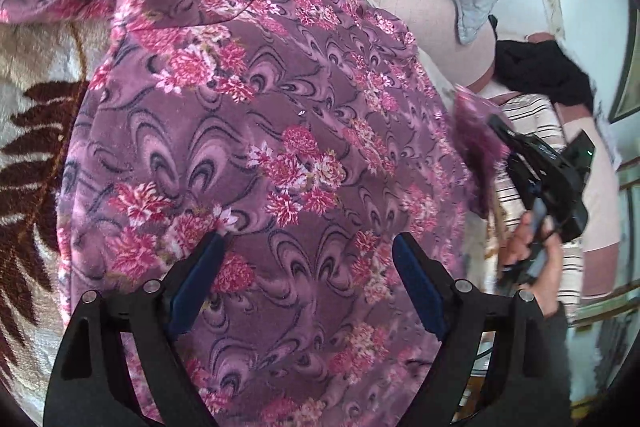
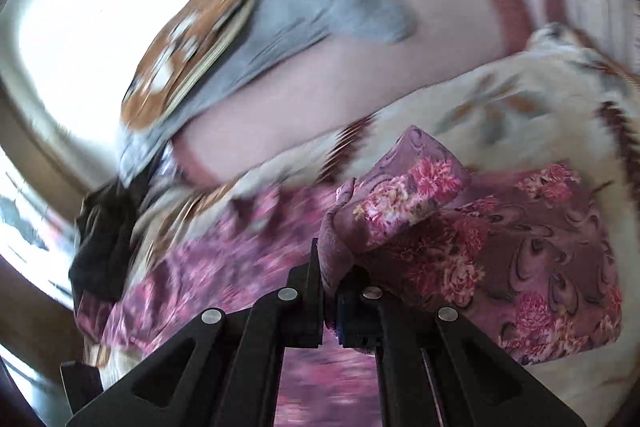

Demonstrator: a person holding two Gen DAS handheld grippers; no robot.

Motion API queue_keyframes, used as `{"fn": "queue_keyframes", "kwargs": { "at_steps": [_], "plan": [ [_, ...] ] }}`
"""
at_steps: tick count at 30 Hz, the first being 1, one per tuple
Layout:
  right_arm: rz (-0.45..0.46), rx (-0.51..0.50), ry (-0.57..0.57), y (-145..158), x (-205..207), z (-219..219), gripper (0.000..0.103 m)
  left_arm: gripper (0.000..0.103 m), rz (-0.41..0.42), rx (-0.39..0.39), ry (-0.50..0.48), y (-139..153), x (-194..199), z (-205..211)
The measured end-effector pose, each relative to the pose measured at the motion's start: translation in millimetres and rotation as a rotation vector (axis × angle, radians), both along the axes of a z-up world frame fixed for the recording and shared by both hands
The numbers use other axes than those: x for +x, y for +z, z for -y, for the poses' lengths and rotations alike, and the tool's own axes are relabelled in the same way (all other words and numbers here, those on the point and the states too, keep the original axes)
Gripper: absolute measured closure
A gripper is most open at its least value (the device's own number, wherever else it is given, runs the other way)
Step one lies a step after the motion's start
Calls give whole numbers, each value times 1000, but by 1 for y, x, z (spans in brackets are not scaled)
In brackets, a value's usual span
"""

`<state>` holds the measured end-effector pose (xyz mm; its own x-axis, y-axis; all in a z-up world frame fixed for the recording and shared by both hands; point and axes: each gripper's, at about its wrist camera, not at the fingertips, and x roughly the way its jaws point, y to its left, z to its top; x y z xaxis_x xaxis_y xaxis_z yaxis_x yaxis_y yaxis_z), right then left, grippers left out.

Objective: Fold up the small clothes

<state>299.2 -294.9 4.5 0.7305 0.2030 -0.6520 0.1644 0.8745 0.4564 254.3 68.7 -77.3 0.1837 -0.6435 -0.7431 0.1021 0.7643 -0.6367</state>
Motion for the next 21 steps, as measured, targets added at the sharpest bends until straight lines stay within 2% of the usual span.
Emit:
{"fn": "queue_keyframes", "kwargs": {
  "at_steps": [2,8,9,11,12,13,14,15,17,19,21],
  "plan": [
    [-8,-12,48,-2,9,-33,99,16,-8,-28,10,2,-3,-9],
    [-43,-77,189,-11,32,-128,98,16,46,-60,50,24,-6,-52],
    [-48,-77,210,-14,35,-147,93,16,51,-64,58,26,-5,-57],
    [-75,-51,259,-22,38,-176,92,16,66,-66,80,30,-4,-70],
    [-92,-35,283,-27,38,-188,88,16,72,-63,89,32,-5,-75],
    [-114,-21,308,-33,38,-199,84,16,74,-59,99,34,-5,-81],
    [-149,-13,338,-39,36,-212,74,16,74,-59,102,34,-8,-85],
    [-167,-24,351,-42,32,-221,69,16,70,-56,105,34,-8,-87],
    [-159,-26,375,-42,19,-228,69,16,65,-51,103,33,-9,-85],
    [-132,-4,355,-36,3,-217,69,16,52,-41,87,30,-8,-78],
    [-66,42,285,-27,-19,-189,67,16,39,-33,63,28,-6,-66]
  ]
}}
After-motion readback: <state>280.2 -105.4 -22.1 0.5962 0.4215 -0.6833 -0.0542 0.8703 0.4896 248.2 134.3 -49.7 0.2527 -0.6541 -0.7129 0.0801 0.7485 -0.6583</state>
